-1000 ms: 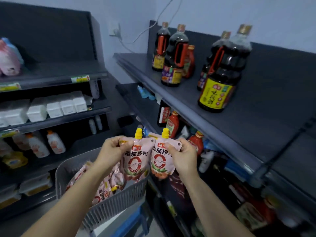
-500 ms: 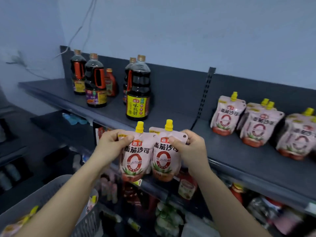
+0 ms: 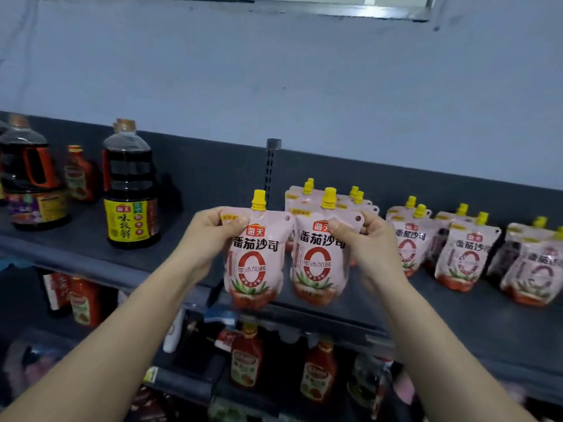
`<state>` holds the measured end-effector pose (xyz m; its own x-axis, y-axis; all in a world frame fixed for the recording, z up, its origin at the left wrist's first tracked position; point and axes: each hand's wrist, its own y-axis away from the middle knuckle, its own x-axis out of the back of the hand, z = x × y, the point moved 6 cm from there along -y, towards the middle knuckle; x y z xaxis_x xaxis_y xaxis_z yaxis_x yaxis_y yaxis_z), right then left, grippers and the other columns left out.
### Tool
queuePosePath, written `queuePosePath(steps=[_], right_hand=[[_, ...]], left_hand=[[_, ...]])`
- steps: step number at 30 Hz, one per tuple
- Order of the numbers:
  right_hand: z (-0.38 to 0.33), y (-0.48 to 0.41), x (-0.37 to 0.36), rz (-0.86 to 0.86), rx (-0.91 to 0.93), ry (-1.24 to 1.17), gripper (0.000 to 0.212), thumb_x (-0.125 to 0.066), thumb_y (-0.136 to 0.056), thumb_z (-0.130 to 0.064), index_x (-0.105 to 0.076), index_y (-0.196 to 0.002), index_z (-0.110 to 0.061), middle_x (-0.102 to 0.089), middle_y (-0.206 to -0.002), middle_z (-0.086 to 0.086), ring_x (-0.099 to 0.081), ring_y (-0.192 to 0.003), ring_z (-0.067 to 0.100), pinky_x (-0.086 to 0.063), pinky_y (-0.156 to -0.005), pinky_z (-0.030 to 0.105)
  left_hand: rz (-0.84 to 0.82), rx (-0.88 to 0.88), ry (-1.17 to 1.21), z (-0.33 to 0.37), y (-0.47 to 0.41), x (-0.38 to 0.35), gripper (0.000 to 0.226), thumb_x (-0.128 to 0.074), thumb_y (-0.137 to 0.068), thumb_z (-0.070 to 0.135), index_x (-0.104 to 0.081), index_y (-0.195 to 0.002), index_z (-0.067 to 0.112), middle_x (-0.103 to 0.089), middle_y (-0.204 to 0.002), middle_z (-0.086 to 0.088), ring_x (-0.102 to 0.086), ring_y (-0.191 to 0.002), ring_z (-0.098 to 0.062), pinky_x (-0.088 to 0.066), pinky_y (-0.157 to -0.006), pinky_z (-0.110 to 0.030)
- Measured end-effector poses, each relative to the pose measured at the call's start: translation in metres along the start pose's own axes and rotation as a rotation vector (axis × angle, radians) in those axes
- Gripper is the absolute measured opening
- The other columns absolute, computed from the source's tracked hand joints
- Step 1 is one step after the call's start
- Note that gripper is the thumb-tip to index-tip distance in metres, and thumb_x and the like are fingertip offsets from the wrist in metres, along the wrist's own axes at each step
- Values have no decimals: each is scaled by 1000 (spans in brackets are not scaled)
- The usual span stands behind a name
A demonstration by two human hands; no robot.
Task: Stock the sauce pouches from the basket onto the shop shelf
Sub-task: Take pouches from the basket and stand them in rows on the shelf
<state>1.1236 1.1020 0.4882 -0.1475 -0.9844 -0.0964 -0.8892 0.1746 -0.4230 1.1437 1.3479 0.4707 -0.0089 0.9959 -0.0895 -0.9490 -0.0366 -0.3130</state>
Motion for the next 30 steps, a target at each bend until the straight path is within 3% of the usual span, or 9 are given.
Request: queuePosePath(steps=[3, 8, 18, 30], right_hand=[[2, -17, 25, -10, 15, 17, 17, -71, -82, -2, -70, -81, -19, -76, -77, 0, -74, -75, 18, -58, -62, 32], [23, -41, 61, 29, -30, 23, 13, -71, -82, -2, -69, -83, -14, -76, -78, 2, -74, -74, 20, -57, -62, 34], [59, -78, 85, 80, -121, 44, 13, -72, -82, -6, -67, -80, -17, -76, -78, 0, -74, -73, 17, -56, -59, 30], [94, -102, 87, 123, -202, 97, 15, -71, -83, -7, -68, -90, -20, -76, -91, 4, -74, -85, 18, -59, -76, 39]], left_hand=[[-18, 12, 29, -6, -19, -29, 14, -57, -90, 0, -68, -88, 9, -73, -65, 2, -68, -57, -7, -51, -50, -18], [-22, 67, 24, -25, -48, -63, 11, -59, -90, 4, -68, -94, 8, -75, -72, 0, -70, -65, -12, -53, -52, -21], [-64, 147, -41, -62, -105, -90, 11, -62, -89, 7, -69, -97, 4, -76, -82, -7, -70, -81, -24, -55, -80, -40], [-168, 181, -65, -89, -148, -89, 8, -61, -90, 9, -67, -86, 11, -75, -79, -3, -69, -75, -18, -51, -69, -31]])
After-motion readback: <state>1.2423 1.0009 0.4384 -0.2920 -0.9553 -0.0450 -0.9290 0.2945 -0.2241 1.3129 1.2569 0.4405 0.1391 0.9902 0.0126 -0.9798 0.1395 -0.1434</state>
